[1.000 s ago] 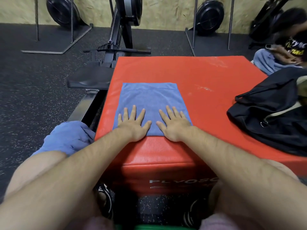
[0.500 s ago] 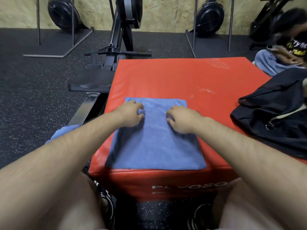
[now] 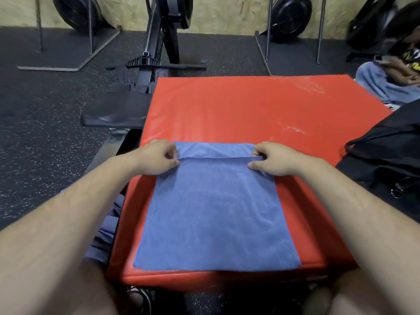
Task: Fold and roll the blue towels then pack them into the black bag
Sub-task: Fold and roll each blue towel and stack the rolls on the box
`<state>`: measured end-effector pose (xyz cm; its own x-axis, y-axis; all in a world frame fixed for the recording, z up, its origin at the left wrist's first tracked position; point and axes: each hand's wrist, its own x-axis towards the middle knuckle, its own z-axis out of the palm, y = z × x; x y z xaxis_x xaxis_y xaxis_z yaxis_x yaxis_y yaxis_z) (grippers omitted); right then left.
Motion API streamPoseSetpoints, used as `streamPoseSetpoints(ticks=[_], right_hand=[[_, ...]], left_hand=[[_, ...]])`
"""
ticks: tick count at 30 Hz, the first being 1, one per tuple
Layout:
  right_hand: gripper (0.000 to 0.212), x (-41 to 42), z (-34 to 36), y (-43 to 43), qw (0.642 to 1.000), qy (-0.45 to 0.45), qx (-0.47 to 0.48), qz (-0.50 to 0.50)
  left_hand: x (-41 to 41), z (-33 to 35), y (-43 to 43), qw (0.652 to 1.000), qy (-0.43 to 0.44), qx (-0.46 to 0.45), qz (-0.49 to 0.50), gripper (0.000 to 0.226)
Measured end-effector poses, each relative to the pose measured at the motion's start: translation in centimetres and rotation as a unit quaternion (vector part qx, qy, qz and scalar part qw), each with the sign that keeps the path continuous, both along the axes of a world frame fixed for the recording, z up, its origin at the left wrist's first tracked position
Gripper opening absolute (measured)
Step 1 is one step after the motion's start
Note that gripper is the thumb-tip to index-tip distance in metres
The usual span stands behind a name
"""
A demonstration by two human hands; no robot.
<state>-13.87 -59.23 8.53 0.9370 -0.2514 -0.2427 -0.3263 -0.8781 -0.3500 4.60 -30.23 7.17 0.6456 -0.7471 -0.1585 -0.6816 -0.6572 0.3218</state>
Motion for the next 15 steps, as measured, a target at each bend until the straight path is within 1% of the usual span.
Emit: streamPoseSetpoints(ticks=[2, 4, 8, 11, 15], right_hand=[[0.015, -0.3, 0.2, -0.8, 0.999, -0.016, 0.046, -0.023], [0.014, -0.4, 0.1, -1.2, 0.996, -0.054, 0.059, -0.041], [0.02, 0.0, -0.4, -1.5, 0.991, -0.102, 0.027, -0.082], [0.021, 0.8, -1.1, -1.4, 0.987, -0.11, 0.0, -0.115], [0.026, 2.1, -2.0, -0.9, 0.985, -0.105, -0.064, -0.119]], left_hand=[[0.4, 0.0, 0.3, 0.999, 0.027, -0.04, 0.021, 0.015], [0.6, -0.1, 0.5, 0.996, 0.032, -0.069, 0.049, 0.013], [0.2, -0.6, -0.2, 0.988, -0.001, -0.122, 0.098, 0.012], [0.1, -1.2, -1.3, 0.979, -0.027, -0.145, 0.139, 0.01], [0.4, -1.7, -2.3, 0.974, -0.048, -0.155, 0.159, 0.009]])
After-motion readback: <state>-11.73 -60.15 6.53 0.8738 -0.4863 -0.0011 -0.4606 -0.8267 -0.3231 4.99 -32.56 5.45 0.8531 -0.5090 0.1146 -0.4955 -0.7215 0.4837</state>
